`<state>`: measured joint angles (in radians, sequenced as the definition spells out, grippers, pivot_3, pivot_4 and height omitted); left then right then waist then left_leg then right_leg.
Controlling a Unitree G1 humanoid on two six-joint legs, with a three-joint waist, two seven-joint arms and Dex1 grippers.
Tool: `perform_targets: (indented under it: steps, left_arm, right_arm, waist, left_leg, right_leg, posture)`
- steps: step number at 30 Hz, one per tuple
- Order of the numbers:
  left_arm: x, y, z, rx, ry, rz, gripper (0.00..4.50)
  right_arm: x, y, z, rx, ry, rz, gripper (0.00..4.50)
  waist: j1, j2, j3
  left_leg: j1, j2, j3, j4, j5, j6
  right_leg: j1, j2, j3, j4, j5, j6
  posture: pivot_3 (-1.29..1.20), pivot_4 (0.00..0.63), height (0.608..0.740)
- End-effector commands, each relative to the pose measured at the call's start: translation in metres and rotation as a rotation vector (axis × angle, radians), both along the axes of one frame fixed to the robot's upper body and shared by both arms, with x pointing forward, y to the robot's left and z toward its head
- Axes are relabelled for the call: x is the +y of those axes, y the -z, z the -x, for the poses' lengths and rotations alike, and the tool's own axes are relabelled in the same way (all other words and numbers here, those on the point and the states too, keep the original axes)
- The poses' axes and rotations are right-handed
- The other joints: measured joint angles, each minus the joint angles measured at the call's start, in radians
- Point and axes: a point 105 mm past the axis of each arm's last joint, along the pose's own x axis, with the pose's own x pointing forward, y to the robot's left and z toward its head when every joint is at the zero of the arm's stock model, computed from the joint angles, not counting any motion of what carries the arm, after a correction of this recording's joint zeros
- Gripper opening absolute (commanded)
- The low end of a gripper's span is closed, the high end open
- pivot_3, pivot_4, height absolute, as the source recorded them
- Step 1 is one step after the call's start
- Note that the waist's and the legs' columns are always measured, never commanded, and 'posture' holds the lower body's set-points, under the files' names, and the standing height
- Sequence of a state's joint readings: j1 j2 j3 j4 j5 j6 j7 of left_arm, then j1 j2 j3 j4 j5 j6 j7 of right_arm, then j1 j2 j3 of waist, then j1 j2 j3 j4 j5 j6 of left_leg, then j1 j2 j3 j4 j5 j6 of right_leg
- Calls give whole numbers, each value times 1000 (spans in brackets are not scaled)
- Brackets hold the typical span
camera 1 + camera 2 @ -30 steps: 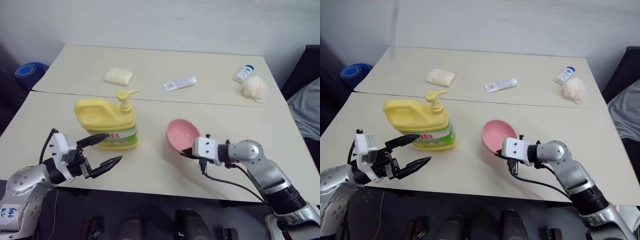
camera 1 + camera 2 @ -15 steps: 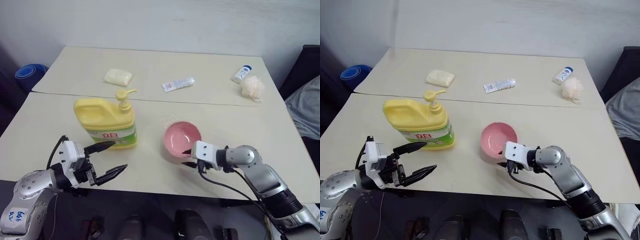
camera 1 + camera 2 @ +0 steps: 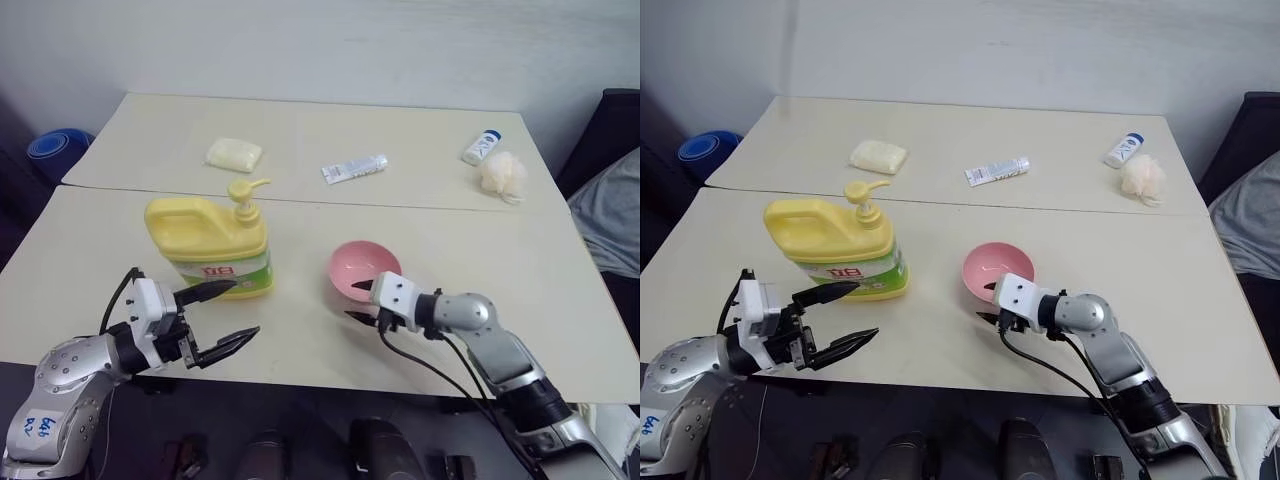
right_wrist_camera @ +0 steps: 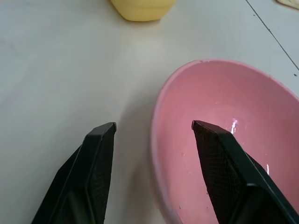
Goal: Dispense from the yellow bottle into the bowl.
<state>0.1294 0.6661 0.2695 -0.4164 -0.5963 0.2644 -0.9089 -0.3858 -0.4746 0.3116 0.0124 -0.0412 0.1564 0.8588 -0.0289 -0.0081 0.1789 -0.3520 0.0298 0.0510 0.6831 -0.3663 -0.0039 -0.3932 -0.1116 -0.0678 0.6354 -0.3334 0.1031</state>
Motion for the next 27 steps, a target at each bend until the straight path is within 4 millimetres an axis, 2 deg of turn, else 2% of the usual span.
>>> perform_targets:
  steps: [1, 3, 8, 13, 16, 17, 19, 21, 23, 27]
  left_arm:
    - [-1, -7, -1, -24, 7, -4, 4500]
    - [0, -10, -2, -29, 6, -5, 4500]
    - [1, -16, -3, -34, 3, 7, 4500]
    - [-4, -29, 1, -27, 40, 57, 4500]
    - [-12, -67, 5, -54, 104, 125, 4500]
    - [-15, -83, 5, -80, 127, 143, 4500]
    - [-18, -102, 3, -113, 141, 159, 4500]
    - [-13, -136, -10, -188, 89, 186, 4102]
    - [-9, -157, -22, -230, 38, 178, 3596]
    - [-12, -172, -46, -249, -10, 98, 2331]
  right_arm:
    - [3, 10, -4, 6, 21, 68, 2335]
    - [6, 8, -5, 4, 11, 71, 1846]
    - [12, -12, -7, -52, -22, 45, 28]
    - [14, -33, -6, -108, -75, 56, 28]
    - [14, -60, -5, -170, -163, 111, 28]
    - [14, -75, -8, -204, -184, 129, 28]
    - [14, -92, -12, -231, -208, 142, 28]
    - [17, -115, -18, -257, -243, 166, 0]
    - [22, -129, -21, -269, -280, 182, 0]
    - [42, -147, -18, -262, -378, 180, 0]
  waist:
    - [0, 0, 0]
    - [0, 0, 0]
    - [-1, 0, 0]
    - [-1, 0, 0]
    - [0, 0, 2]
    - [0, 0, 2]
    - [0, 0, 2]
    - [0, 0, 3]
    - [0, 0, 3]
    - [-4, 0, 3]
  left_leg:
    - [0, 0, 0, 0, 0, 0]
    - [-1, 0, 0, 0, 0, 0]
    - [0, 0, 0, 0, 0, 0]
    - [-1, 0, -1, 0, 0, 0]
    - [-2, 0, -1, 0, 0, 0]
    - [-2, 0, -1, 1, 0, 0]
    - [-2, -1, -2, 2, 1, 0]
    - [-1, -1, -3, 1, 1, -1]
    - [-2, 0, -4, 1, 2, -2]
    - [-2, -1, -4, 0, 2, -2]
  right_leg:
    - [0, 0, 0, 1, 0, 0]
    - [0, 0, 0, 1, 0, 0]
    - [0, 0, 0, 1, 0, 0]
    - [-1, 0, 0, 1, 0, 0]
    - [-1, 0, 0, 2, 0, 0]
    - [-1, -1, 0, 1, 0, 0]
    - [-1, -1, 0, 1, 0, 0]
    - [0, -1, -1, 1, 0, 0]
    - [0, 1, -3, 2, 0, 0]
    - [0, 4, -10, 2, 0, 0]
  posture:
    - [0, 150, 740]
    - [0, 150, 740]
    - [0, 150, 740]
    - [0, 150, 740]
    - [0, 150, 740]
    - [0, 150, 740]
    - [0, 150, 740]
    - [0, 150, 740]
    - [0, 150, 740]
    - [0, 150, 740]
